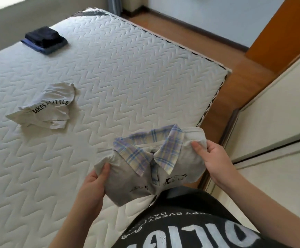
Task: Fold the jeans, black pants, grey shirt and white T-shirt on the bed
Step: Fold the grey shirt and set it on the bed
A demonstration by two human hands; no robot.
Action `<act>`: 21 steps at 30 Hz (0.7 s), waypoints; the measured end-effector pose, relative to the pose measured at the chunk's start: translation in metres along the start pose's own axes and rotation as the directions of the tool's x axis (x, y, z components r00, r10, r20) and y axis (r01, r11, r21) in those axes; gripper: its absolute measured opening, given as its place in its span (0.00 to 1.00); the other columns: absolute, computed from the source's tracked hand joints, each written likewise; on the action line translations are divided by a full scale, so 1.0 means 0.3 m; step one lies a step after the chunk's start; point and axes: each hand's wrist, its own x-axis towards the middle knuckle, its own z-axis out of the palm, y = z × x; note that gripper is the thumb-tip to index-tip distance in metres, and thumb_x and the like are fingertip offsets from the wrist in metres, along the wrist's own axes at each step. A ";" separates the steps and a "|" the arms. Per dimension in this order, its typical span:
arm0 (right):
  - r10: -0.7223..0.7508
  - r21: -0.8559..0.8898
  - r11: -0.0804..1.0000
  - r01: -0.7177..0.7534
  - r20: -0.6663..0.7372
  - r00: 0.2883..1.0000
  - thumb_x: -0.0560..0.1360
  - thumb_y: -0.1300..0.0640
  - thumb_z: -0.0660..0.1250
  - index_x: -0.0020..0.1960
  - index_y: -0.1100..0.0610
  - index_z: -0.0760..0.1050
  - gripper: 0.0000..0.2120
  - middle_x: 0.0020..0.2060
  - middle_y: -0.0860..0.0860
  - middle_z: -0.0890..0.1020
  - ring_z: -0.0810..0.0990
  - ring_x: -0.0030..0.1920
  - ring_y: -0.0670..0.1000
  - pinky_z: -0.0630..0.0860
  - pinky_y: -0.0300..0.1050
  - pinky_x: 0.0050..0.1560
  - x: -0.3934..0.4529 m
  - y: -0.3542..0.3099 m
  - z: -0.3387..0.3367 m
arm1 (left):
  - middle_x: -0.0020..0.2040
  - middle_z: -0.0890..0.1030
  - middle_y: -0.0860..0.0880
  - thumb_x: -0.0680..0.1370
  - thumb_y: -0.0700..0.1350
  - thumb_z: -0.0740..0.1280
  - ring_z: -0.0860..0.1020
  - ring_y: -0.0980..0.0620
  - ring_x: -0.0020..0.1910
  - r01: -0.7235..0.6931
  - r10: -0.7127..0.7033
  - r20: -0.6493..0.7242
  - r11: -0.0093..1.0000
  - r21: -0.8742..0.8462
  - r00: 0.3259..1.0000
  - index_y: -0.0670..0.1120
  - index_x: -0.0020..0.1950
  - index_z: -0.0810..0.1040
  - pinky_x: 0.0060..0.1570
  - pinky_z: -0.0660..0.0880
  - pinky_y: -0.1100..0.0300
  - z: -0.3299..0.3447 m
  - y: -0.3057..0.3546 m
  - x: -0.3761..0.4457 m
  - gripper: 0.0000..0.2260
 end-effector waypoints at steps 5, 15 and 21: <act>-0.048 0.016 0.999 0.050 -0.086 0.995 0.72 0.46 0.70 0.48 0.48 0.84 0.09 0.46 0.52 0.87 0.86 0.47 0.51 0.79 0.37 0.40 -0.026 -0.017 -0.115 | 0.51 0.85 0.43 0.71 0.55 0.68 0.84 0.50 0.48 -0.032 0.021 0.125 0.996 0.087 0.992 0.48 0.48 0.86 0.39 0.80 0.63 0.152 0.048 0.037 0.14; 0.017 0.080 0.997 -0.005 -0.151 0.988 0.69 0.44 0.71 0.47 0.44 0.84 0.09 0.45 0.49 0.87 0.86 0.46 0.49 0.79 0.34 0.38 0.098 -0.030 -0.313 | 0.51 0.85 0.44 0.70 0.57 0.69 0.84 0.48 0.51 -0.046 0.022 0.135 0.983 0.180 0.991 0.47 0.48 0.86 0.48 0.78 0.56 0.452 0.099 0.160 0.17; 0.047 0.127 0.991 -0.030 -0.136 0.990 0.70 0.42 0.71 0.45 0.49 0.85 0.12 0.43 0.52 0.87 0.86 0.43 0.50 0.78 0.35 0.36 0.299 -0.082 -0.406 | 0.51 0.85 0.45 0.70 0.59 0.68 0.84 0.49 0.51 -0.017 0.007 0.049 0.979 0.202 0.999 0.47 0.49 0.85 0.51 0.76 0.53 0.625 0.110 0.246 0.17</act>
